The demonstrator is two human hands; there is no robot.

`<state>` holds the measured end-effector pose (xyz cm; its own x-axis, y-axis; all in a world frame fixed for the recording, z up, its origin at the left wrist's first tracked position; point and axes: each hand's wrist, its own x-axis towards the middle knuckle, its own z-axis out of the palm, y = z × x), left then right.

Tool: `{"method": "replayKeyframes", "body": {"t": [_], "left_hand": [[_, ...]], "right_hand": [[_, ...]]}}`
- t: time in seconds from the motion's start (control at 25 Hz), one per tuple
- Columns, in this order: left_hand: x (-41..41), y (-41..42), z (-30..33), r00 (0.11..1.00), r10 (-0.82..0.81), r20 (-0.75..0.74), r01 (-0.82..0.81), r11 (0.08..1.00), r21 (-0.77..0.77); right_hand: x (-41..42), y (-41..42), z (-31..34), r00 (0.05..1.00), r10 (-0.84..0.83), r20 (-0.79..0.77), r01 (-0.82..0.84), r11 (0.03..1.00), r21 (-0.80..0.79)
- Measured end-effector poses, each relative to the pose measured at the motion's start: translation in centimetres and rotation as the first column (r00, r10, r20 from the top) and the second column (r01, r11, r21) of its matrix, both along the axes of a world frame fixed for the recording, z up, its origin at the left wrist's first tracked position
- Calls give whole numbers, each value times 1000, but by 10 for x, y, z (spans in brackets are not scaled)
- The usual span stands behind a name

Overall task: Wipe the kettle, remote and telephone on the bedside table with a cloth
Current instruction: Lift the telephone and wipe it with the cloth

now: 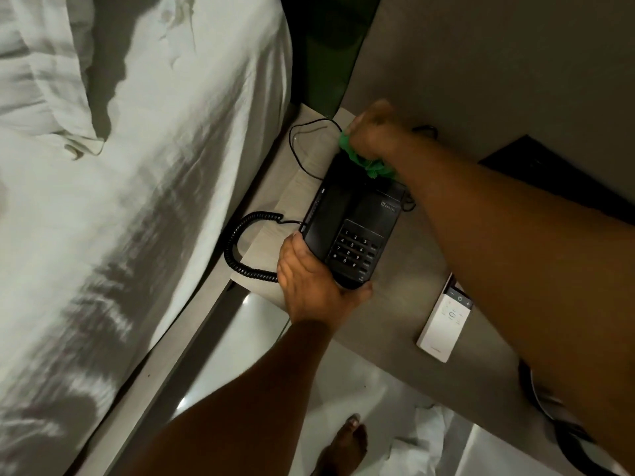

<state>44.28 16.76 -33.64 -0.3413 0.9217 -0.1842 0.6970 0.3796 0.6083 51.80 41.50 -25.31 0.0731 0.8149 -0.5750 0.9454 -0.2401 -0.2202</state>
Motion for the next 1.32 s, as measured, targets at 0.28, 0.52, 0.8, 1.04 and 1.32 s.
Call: {"method": "replayKeyframes", "body": {"t": [0.28, 0.52, 0.8, 1.04, 1.32], "left_hand": [[2, -1, 0, 1000, -12, 4, 12, 1000, 10], [1, -1, 0, 1000, -28, 4, 28, 999, -36], [-1, -1, -1, 998, -48, -36, 46, 998, -41], [0, -1, -1, 998, -45, -34, 44, 998, -35], [0, -1, -2, 998, -49, -44, 49, 999, -2]], "right_hand": [[17, -31, 0, 973, -182, -143, 214, 943, 254], [15, -169, -14, 999, -9, -33, 26, 823, 567], [53, -171, -17, 984, 75, 162, -139, 889, 436], [41, -182, -14, 972, 161, 172, -221, 876, 429], [50, -173, -12, 971, 104, 217, -191, 879, 437]]}}
